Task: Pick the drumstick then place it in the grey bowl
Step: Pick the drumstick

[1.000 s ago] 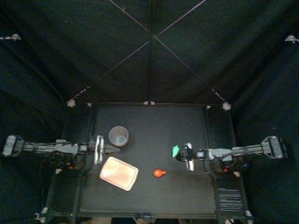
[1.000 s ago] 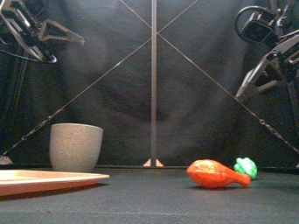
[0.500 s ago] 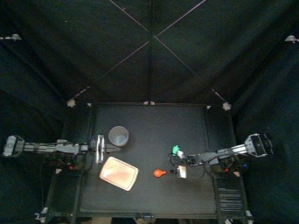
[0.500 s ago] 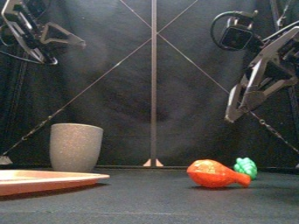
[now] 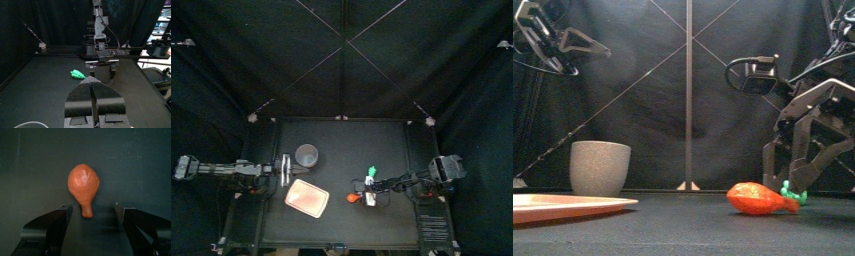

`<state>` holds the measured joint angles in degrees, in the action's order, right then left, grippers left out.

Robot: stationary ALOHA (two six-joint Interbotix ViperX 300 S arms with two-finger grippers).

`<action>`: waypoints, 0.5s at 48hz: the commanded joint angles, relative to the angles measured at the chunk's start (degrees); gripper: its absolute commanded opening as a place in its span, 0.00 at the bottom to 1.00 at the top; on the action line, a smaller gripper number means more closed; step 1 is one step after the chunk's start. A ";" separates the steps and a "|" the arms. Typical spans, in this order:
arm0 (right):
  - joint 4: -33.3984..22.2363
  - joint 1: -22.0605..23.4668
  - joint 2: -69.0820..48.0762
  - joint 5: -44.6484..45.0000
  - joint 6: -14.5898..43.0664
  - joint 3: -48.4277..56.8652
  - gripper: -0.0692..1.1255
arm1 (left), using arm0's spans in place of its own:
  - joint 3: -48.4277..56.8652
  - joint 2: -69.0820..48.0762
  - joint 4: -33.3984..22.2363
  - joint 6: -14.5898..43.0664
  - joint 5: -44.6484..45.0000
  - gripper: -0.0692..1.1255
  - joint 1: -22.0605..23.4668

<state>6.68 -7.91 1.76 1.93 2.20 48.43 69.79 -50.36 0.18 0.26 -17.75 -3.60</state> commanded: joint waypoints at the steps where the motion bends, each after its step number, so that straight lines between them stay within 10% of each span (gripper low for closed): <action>1: -0.26 -0.26 -0.26 0.44 0.09 -1.49 0.87 | -0.70 0.26 0.00 0.00 -0.53 0.06 -0.18; 24: -0.26 -0.53 2.11 2.72 0.09 -3.60 0.47 | -0.44 0.18 -0.18 -0.09 -0.53 0.06 -0.18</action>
<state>6.50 -8.26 4.48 4.48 2.29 45.97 70.14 -50.27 0.09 0.26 -17.75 -3.60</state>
